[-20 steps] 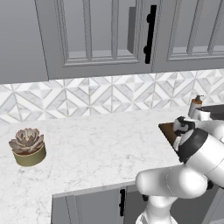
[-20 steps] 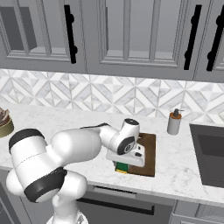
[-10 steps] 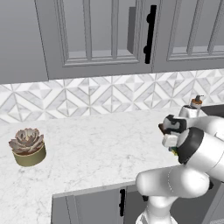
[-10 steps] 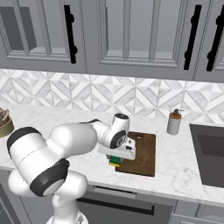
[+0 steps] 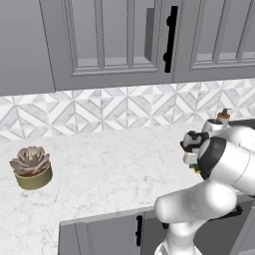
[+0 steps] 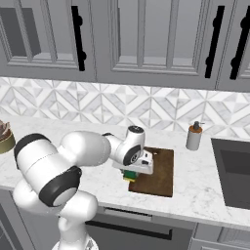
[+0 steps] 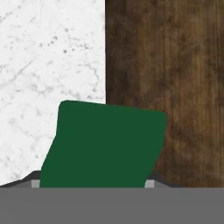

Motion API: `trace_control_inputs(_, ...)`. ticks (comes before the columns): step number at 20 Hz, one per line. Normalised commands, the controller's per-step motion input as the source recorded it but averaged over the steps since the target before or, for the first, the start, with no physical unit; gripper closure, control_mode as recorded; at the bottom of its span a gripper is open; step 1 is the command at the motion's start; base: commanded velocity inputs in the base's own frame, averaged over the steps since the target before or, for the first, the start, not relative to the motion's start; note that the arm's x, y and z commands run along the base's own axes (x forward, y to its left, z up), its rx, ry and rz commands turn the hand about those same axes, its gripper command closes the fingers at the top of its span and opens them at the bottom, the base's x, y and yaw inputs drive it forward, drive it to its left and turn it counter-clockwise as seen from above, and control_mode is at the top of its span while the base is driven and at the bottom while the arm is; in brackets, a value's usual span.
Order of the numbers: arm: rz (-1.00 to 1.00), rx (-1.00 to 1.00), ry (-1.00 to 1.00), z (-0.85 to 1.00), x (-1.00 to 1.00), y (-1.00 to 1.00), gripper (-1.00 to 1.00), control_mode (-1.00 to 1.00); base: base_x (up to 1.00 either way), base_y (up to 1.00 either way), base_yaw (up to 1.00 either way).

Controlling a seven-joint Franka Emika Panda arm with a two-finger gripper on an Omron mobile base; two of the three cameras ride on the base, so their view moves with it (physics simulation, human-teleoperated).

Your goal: Pick up the sponge from the counter and clean the cutting board by briefly scrubbing or pressing down on the cutting board. Once finished, release the sponge.

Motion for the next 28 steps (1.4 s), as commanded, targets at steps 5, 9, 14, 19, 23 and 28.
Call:
trace_control_inputs(5,0.02,0.00,-0.03,-0.01,0.40,0.00,1.00,-1.00,0.00,0.00,0.00)
trace_control_inputs(9,0.01,0.00,-0.02,0.00,0.54,0.00,1.00,-1.00,0.00,0.00,0.00)
trace_control_inputs(14,0.03,0.00,0.00,0.00,0.65,-0.01,1.00,-1.00,0.00,0.00,0.00)
trace_control_inputs(19,0.03,0.00,0.00,0.00,0.66,-0.12,1.00,-1.00,0.00,0.00,0.00)
trace_control_inputs(23,0.04,0.00,0.00,0.00,0.61,-0.12,1.00,-1.00,0.00,0.00,0.00)
trace_control_inputs(28,0.04,0.01,0.00,0.00,0.68,-0.05,1.00,-1.00,0.00,0.00,0.00)
